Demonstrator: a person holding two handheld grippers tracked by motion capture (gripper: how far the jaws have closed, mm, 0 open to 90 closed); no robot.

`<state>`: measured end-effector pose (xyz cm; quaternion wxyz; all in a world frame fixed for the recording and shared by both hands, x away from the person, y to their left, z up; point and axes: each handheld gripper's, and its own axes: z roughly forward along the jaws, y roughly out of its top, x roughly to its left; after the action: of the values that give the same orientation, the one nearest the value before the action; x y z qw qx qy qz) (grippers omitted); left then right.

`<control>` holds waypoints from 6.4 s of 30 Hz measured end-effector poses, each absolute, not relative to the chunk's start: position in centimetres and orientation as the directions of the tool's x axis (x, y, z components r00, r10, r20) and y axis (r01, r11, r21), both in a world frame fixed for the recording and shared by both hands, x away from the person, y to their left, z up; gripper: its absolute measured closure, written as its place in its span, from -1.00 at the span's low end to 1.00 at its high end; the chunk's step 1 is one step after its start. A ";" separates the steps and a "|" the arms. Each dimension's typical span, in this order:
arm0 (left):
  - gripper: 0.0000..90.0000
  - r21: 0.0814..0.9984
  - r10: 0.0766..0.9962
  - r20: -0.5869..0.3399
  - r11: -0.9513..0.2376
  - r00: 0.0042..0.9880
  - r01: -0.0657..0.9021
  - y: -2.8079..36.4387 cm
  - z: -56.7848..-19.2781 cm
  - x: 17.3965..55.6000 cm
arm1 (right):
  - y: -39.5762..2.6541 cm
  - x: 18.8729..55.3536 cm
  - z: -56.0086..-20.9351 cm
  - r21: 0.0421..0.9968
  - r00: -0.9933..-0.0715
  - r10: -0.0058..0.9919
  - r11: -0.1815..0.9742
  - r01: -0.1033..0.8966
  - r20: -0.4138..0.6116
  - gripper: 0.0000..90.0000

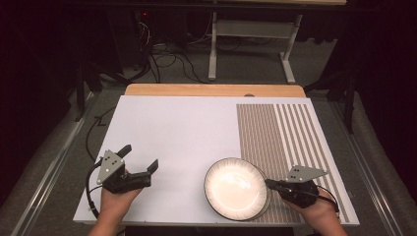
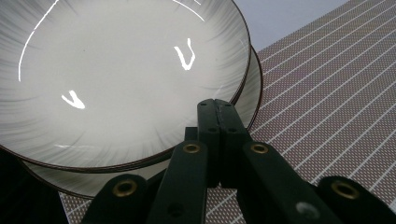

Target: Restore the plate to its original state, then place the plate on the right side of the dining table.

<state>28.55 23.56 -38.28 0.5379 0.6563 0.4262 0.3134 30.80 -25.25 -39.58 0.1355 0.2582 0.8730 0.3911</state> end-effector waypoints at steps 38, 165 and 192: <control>-1.00 0.973 0.899 -0.049 -0.055 0.435 0.224 23.7 -38.3 28.6 | -25.8 30.7 -39.1 0.765 -0.818 0.573 0.544 0.343 -0.041 1.00; -1.00 0.967 0.859 -0.052 -0.083 0.509 0.240 22.2 -38.1 28.6 | -29.3 30.7 -37.8 0.903 -0.627 0.778 0.297 0.311 -0.040 -0.94; -1.00 0.965 0.855 -0.033 -0.108 0.518 0.239 21.5 -38.1 28.5 | -28.2 30.1 -37.9 0.851 -0.754 0.656 0.407 0.331 -0.021 0.76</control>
<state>28.49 21.54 -38.14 0.5360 0.6868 0.3982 0.2871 30.14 -28.16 -37.90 0.1794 0.3013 0.8194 0.4535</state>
